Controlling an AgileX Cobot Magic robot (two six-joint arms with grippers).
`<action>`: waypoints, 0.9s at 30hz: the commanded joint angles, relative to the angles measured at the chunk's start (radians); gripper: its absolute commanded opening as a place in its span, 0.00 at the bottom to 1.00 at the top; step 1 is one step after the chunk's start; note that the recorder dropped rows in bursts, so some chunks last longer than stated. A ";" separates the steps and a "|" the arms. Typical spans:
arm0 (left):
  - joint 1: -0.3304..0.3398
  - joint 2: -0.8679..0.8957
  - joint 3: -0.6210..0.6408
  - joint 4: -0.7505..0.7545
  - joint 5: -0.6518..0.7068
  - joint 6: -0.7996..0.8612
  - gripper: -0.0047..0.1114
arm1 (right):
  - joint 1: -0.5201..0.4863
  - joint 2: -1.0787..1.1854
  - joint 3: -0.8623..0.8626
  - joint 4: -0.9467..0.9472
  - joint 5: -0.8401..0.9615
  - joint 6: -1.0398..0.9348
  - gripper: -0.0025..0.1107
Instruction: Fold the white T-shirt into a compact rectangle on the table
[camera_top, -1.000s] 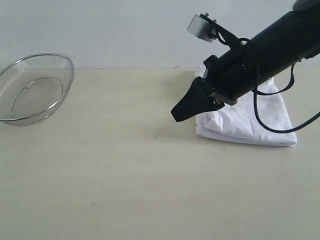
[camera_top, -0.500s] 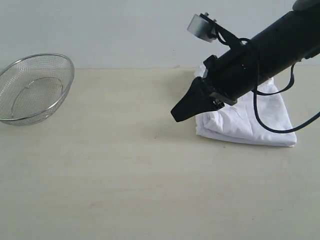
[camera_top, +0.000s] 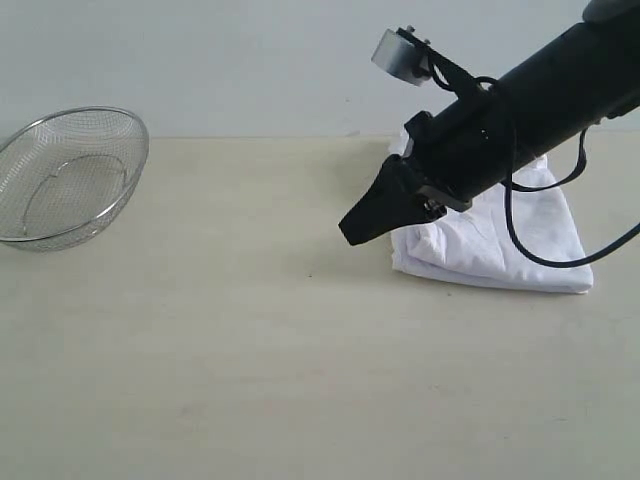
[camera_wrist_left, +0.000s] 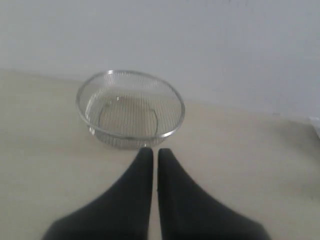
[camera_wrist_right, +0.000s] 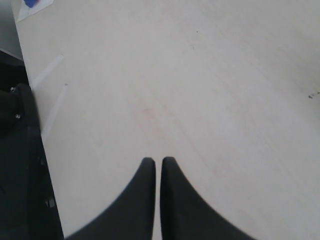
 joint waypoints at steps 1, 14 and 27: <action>0.003 0.004 0.004 0.069 0.113 -0.093 0.08 | 0.000 -0.011 -0.001 0.006 0.006 -0.007 0.02; 0.003 0.004 0.004 0.069 0.105 -0.093 0.08 | 0.000 -0.011 -0.001 0.006 0.006 -0.007 0.02; 0.003 0.004 0.004 0.069 0.105 -0.093 0.08 | 0.000 -0.011 -0.001 -0.009 -0.036 -0.005 0.02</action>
